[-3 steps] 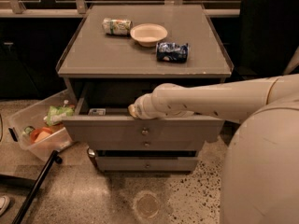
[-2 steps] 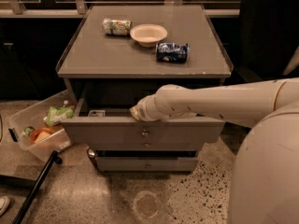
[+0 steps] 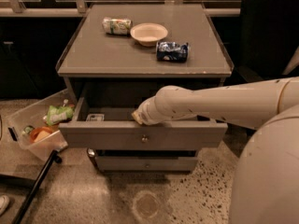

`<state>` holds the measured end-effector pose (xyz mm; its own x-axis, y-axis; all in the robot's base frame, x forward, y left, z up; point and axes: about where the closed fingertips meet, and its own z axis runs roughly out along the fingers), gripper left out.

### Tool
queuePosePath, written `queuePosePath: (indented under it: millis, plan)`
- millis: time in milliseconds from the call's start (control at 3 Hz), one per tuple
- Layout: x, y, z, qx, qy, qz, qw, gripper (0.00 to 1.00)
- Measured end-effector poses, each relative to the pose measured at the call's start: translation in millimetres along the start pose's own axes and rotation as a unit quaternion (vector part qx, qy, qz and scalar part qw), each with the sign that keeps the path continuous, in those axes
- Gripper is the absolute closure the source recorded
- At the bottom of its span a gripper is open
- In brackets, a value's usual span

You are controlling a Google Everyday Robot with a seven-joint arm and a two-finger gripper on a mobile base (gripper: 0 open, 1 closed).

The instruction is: Open top drawer

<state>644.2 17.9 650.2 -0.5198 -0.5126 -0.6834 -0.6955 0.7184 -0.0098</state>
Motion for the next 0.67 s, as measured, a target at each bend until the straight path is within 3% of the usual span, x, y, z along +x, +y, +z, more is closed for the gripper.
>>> queuePosePath:
  millis: [333, 667]
  plan:
    - [-1.2, -0.6, 0.8, 0.000, 0.000, 0.000, 1.0000, 0.12]
    - [8.7, 0.7, -4.5, -0.003, 0.018, -0.046, 0.9988, 0.00]
